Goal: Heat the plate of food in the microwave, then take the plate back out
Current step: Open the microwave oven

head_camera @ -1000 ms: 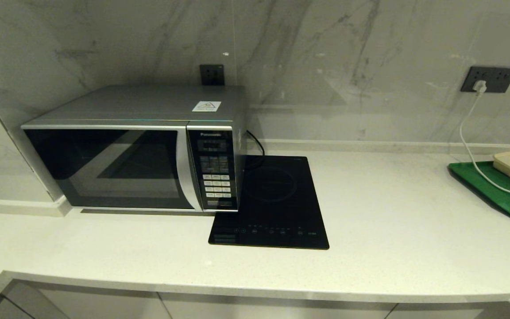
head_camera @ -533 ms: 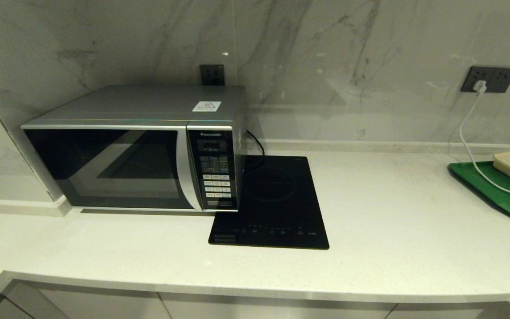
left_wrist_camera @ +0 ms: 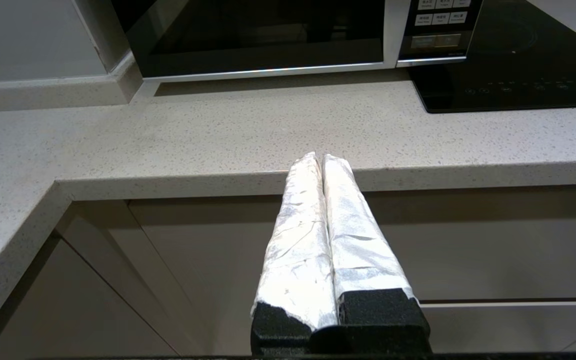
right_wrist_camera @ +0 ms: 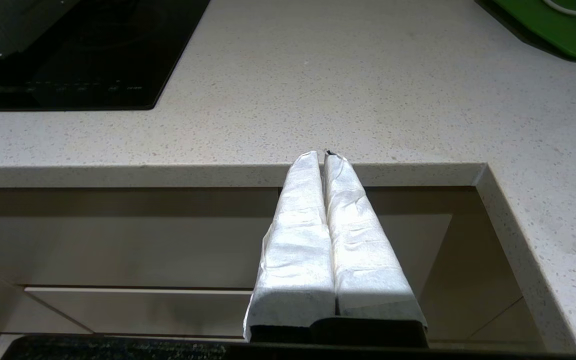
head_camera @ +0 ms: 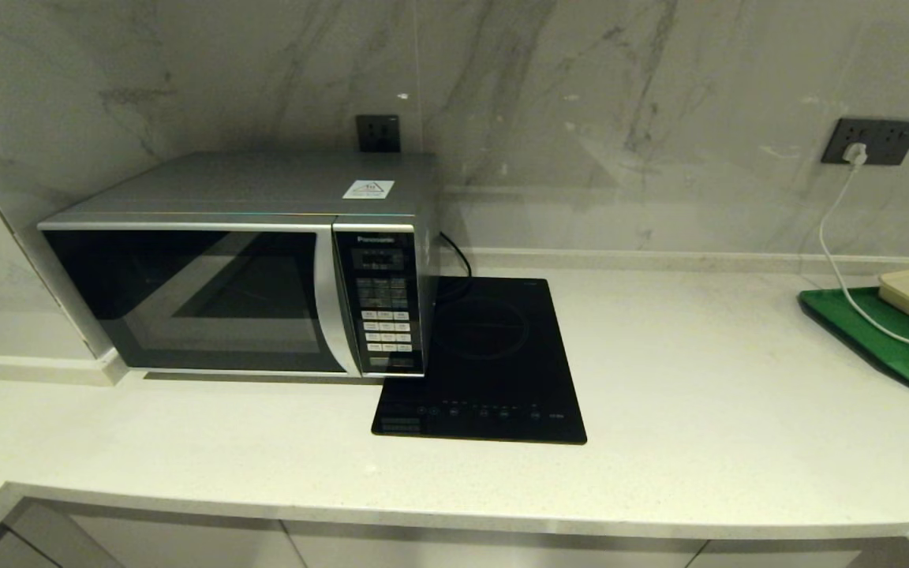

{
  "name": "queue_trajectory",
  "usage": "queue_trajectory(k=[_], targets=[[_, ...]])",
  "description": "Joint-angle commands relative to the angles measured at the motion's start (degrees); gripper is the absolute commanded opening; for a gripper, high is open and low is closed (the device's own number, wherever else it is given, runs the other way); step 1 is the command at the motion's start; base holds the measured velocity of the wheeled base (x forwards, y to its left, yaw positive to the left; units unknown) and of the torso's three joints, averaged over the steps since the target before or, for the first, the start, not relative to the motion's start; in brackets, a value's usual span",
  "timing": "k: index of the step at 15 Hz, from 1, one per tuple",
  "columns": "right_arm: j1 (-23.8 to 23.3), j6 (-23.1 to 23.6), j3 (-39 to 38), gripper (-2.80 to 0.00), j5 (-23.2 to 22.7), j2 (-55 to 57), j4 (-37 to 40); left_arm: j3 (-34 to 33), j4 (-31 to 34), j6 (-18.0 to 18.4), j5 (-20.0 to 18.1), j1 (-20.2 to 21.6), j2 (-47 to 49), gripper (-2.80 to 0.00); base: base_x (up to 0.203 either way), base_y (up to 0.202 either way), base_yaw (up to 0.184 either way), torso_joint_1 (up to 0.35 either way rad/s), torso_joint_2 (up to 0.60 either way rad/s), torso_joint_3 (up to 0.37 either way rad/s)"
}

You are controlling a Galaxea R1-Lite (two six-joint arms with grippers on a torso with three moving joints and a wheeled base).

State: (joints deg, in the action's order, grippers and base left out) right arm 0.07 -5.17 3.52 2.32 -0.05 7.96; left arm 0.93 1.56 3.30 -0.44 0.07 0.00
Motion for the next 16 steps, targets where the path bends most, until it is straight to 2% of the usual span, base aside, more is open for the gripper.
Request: queue_trajectory(k=[1, 4, 6, 8, 10, 13, 16], targets=[[0.0, -0.1, 0.0, -2.8, 0.1, 0.0, 0.0, 0.0, -0.1, -0.2, 0.0, 0.0, 0.1, -2.8, 0.0, 0.0, 0.0, 0.0, 0.0, 0.0], [0.0, 0.0, 0.0, -2.8, 0.0, 0.0, 0.0, -0.1, -0.1, 0.5, 0.0, 0.0, 0.1, -2.8, 0.0, 0.0, 0.0, 0.0, 0.0, 0.0], [0.0, -0.1, 0.0, -2.8, 0.1, 0.0, 0.0, -0.1, -0.3, 2.8, -0.3, 0.0, 0.1, -2.8, 0.0, 0.0, 0.0, 0.0, 0.0, 0.0], [0.0, -0.1, 0.0, -2.8, 0.1, 0.0, 0.0, -0.4, -1.2, 2.6, -0.3, 0.0, 0.1, -2.8, 0.0, 0.0, 0.0, 0.0, 0.0, 0.0], [0.0, -0.1, 0.0, -2.8, 0.1, 0.0, 0.0, -0.4, -1.4, 6.3, -1.7, 0.0, 0.1, -2.8, 0.0, 0.0, 0.0, 0.0, 0.0, 0.0], [0.0, -0.1, 0.0, -2.8, 0.1, 0.0, 0.0, -0.7, -2.6, 6.3, -2.2, 0.0, 0.1, -2.8, 0.0, 0.0, 0.0, 0.0, 0.0, 0.0], [0.0, -0.1, 0.0, -2.8, 0.1, 0.0, 0.0, 7.2, -0.8, 4.7, -7.1, 0.0, 2.9, -2.8, 0.0, 0.0, 0.0, 0.0, 0.0, 0.0]])
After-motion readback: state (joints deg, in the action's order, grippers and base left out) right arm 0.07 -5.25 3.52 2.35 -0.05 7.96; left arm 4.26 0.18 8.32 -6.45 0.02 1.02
